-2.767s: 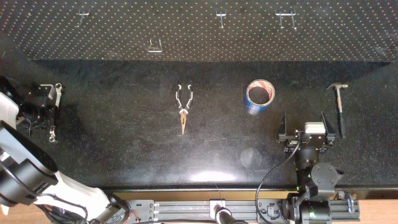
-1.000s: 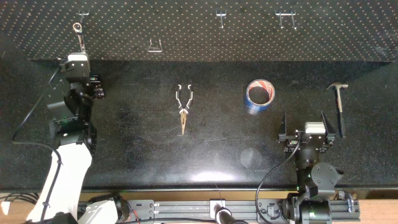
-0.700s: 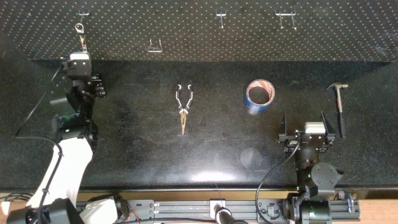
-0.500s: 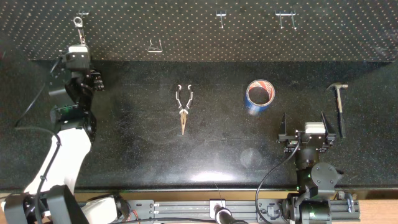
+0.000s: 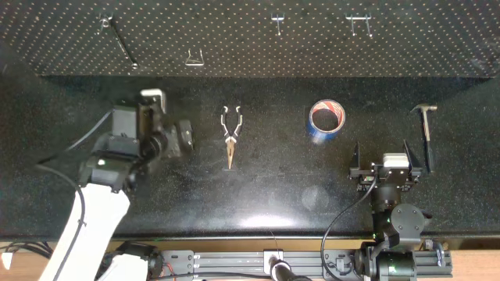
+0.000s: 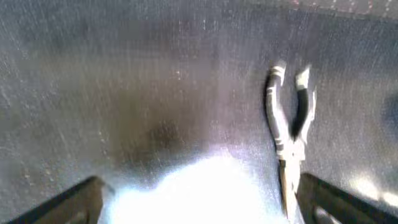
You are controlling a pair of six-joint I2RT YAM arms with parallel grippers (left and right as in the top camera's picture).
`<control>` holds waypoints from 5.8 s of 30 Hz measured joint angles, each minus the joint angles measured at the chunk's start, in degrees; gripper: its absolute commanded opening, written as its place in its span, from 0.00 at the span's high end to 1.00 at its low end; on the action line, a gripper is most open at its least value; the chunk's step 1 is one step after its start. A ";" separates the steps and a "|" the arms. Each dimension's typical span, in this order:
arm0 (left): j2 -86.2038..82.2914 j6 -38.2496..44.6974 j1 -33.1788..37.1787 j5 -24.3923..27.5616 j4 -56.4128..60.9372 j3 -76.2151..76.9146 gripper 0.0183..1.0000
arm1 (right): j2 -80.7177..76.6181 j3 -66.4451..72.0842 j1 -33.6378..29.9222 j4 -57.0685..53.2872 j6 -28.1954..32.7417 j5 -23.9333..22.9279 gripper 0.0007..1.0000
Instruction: Place Tools Onto Pegboard
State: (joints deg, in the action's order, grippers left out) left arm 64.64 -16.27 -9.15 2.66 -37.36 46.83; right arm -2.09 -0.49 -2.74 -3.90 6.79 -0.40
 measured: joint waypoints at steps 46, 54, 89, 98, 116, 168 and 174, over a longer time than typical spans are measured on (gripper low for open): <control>46.71 -14.05 -18.56 -6.21 -18.97 38.23 0.01 | -0.11 0.00 -0.02 0.00 0.00 -0.15 0.02; 48.74 -15.32 -18.62 -5.60 -16.11 37.97 0.01 | -0.11 0.00 -0.02 0.00 0.02 -0.15 0.02; 50.88 -11.39 -17.29 -3.72 -11.21 34.23 0.25 | -0.11 0.00 -0.02 0.00 0.00 -0.15 0.02; 50.93 -11.19 -17.29 -3.32 -10.97 34.40 0.66 | -0.11 0.00 -0.02 0.00 0.00 -0.15 0.02; 19.63 -11.32 -17.57 -16.96 -18.67 33.00 0.99 | -0.11 0.02 -0.02 0.00 0.00 -0.13 0.02; 30.82 12.96 -14.12 -34.75 97.53 -6.01 0.99 | -0.11 0.00 -0.02 0.00 0.00 -0.15 0.02; 31.85 12.70 -14.12 -34.32 93.24 -6.14 0.87 | -0.11 0.00 0.00 0.00 0.00 -0.15 0.02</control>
State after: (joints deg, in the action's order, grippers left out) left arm 96.49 -3.57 -23.27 -31.66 55.88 40.69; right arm -2.20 -0.49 -2.74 -3.90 6.79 -0.56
